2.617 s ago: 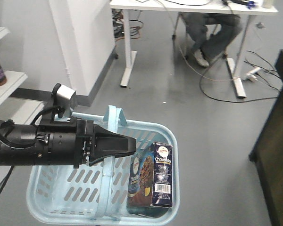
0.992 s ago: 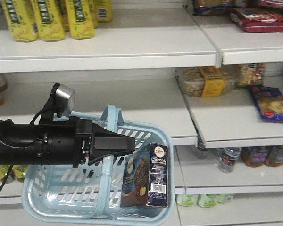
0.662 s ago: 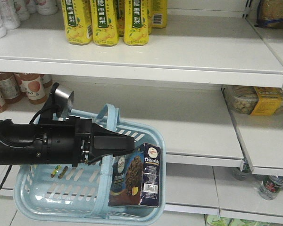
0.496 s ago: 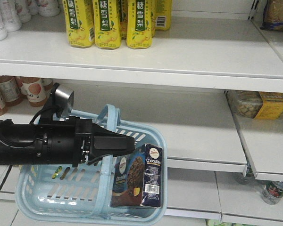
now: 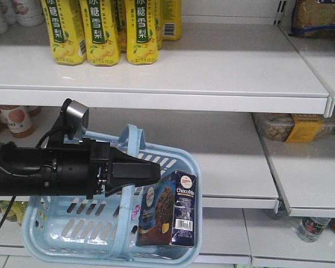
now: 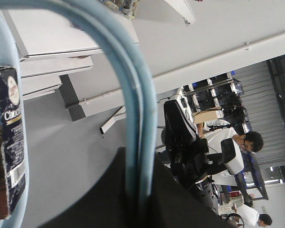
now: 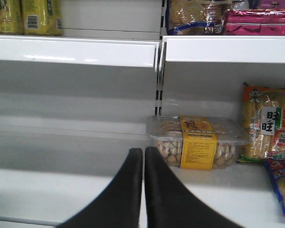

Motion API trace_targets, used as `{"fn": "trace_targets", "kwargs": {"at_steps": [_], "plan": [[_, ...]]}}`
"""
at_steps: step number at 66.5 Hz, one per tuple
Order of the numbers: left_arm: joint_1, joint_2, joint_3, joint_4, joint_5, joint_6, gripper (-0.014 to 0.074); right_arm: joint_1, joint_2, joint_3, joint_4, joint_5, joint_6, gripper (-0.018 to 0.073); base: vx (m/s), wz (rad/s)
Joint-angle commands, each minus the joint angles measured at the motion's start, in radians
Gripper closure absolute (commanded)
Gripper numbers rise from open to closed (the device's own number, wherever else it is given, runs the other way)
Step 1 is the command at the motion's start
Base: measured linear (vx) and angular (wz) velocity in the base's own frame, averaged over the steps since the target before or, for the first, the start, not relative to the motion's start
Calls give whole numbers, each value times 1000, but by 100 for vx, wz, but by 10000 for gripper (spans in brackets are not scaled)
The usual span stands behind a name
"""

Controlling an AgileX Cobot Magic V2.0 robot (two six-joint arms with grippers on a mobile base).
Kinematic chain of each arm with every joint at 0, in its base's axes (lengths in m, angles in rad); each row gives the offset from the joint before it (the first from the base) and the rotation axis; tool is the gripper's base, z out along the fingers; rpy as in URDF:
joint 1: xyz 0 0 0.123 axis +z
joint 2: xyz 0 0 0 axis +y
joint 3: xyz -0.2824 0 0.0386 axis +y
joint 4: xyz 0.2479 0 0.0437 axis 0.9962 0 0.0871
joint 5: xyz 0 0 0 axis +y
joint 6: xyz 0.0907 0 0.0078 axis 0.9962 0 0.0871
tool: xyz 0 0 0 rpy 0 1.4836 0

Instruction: Left arm holds basket, right arm returns cookies

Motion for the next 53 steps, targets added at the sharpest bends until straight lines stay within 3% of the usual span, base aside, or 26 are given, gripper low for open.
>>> {"fn": "trace_targets", "kwargs": {"at_steps": [1, 53], "plan": [[-5, -34, -35, -120, 65, 11, 603, -2, -7, 2, -2, -75, -4, 567, 4, -11], [-5, -34, -35, -120, 65, 11, 603, -2, -7, 2, -2, -75, -4, 567, 5, -8]]}}
